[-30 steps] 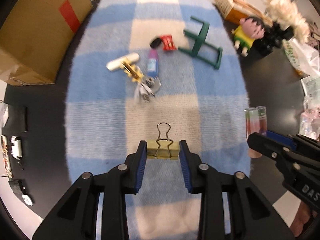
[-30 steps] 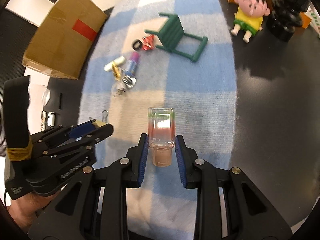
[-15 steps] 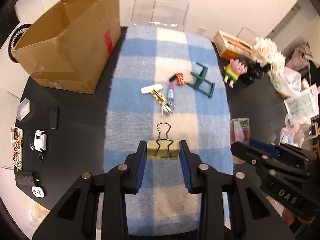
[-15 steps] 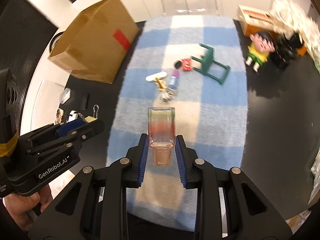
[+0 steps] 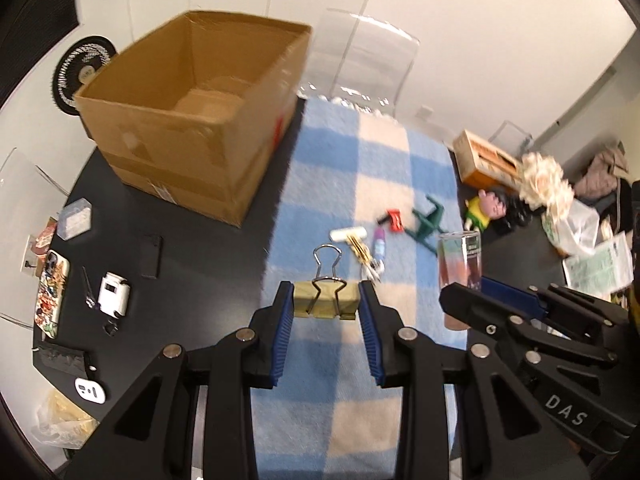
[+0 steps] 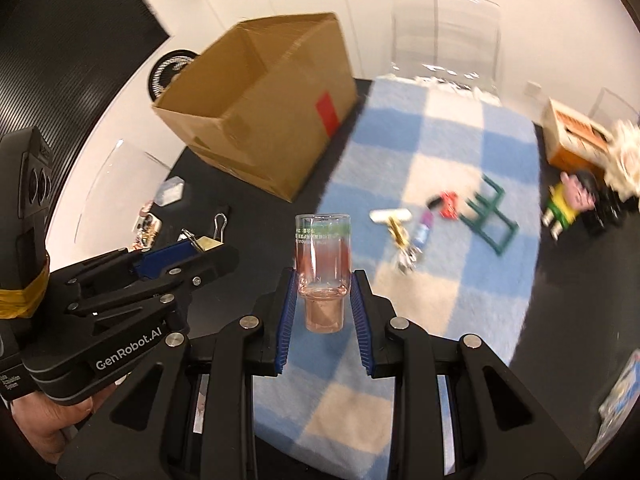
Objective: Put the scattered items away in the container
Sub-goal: 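Carry the bottle in the right gripper while the left gripper carries the clip over the box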
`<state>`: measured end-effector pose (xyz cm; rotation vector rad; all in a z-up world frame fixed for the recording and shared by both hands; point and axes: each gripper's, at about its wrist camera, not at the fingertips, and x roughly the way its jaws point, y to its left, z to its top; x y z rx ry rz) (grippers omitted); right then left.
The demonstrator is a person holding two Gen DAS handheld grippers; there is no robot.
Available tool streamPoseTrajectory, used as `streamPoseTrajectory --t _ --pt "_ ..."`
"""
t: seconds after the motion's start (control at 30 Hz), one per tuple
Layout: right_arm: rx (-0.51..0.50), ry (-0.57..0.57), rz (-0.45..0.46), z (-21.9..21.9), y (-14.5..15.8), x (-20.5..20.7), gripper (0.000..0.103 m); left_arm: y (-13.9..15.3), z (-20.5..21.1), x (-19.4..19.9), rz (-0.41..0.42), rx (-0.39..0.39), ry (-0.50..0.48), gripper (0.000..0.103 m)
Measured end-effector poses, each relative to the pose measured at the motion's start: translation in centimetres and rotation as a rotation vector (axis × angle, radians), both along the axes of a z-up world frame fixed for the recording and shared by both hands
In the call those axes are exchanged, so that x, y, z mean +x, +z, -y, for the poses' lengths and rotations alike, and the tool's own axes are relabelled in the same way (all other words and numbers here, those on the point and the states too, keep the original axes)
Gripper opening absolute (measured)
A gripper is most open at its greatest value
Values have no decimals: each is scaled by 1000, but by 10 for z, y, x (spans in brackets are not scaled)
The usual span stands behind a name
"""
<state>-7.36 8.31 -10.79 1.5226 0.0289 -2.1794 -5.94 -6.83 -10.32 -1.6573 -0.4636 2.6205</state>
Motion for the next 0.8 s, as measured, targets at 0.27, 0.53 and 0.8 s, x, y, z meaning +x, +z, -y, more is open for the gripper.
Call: streamPoseTrajectory --t 0.27,0.53,0.8 --pt "-27 86 -58 56 26 -36 28 25 43 -24 -66 -13 61 32" --pt "-91 127 -96 106 51 -83 28 40 94 -68 -98 -30 126 32" --pt "-74 160 -122 152 54 -136 28 43 135 -110 -98 -34 167 32"
